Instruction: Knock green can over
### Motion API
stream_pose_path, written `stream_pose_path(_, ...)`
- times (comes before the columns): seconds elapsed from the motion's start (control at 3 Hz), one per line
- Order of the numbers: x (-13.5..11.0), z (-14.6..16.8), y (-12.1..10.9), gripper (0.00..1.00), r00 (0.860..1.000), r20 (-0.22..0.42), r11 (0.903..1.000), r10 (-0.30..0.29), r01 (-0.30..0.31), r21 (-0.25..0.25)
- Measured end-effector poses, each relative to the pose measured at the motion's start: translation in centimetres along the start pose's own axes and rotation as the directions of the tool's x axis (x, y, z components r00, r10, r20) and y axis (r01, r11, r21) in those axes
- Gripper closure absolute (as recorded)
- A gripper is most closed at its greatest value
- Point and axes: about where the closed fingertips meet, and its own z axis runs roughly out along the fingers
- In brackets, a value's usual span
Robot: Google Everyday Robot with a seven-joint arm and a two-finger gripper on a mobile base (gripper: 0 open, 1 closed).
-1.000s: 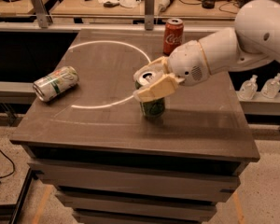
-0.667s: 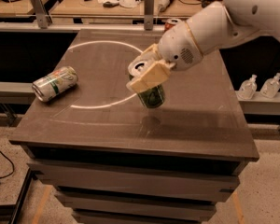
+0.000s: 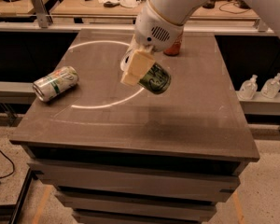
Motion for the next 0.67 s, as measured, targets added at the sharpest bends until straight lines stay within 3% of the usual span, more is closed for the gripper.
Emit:
stream_pose_path(0.33,0.9,-0.8,-0.4,1.0,0.99,-0.137,0.9978,-0.04,0.047,0.046)
stream_pose_path(0.67,2.5,-0.8,-0.7,0.81,0.966,-0.253,0.9947,-0.054,0.074,0.07)
